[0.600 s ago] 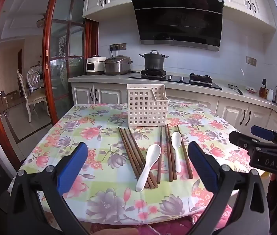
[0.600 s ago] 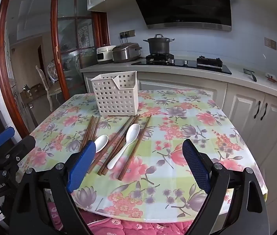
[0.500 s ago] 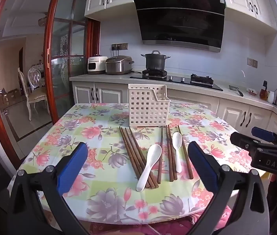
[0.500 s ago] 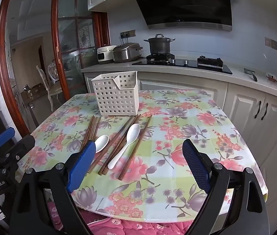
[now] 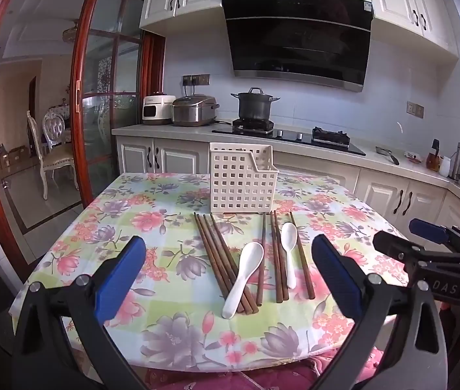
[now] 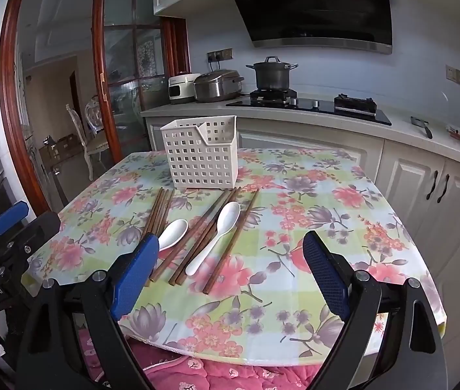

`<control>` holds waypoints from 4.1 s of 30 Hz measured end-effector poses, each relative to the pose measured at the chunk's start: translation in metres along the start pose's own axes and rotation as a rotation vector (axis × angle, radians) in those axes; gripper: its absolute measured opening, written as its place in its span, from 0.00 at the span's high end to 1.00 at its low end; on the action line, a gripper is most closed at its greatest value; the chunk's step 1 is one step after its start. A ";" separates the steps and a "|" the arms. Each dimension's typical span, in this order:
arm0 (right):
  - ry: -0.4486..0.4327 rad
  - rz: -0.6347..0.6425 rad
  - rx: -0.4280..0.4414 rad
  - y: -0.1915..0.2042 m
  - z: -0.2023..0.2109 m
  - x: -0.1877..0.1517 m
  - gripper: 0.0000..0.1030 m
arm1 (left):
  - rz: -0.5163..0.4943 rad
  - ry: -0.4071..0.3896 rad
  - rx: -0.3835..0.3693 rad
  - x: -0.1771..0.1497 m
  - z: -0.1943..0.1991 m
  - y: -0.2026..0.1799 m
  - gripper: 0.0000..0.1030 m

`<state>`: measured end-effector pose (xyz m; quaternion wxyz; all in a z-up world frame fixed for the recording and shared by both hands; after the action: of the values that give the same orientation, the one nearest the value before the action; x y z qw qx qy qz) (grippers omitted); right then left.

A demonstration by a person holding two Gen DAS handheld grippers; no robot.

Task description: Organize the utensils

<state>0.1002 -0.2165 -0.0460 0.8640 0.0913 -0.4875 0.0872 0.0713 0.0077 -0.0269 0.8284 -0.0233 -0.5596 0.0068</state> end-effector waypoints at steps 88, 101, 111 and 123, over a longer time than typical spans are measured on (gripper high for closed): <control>-0.027 0.007 0.004 0.002 0.006 0.003 0.18 | 0.021 0.086 -0.001 -0.012 -0.017 -0.001 0.04; 0.144 -0.066 -0.003 -0.024 -0.080 -0.010 0.18 | 0.056 0.291 0.040 -0.039 -0.091 0.034 0.05; 0.306 -0.167 -0.002 -0.048 -0.166 -0.014 0.19 | 0.063 0.461 0.061 -0.042 -0.176 0.063 0.07; 0.431 -0.179 -0.028 -0.057 -0.240 -0.002 0.54 | 0.112 0.578 0.079 -0.033 -0.248 0.086 0.33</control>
<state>0.3112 -0.2134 -0.1732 0.9536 0.1013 -0.2829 0.0206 0.2900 0.0844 -0.1535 0.9520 -0.0229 -0.2976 0.0675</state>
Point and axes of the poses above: each gripper's, at about its wrist camera, not at the fingertips, and z roughly against the way its jaws point, y to its left, x to its top, the point moved 8 cm from there along -z, roughly the way its jaws point, and after that the axes turned 1 degree about y, right-handed, at the moved point
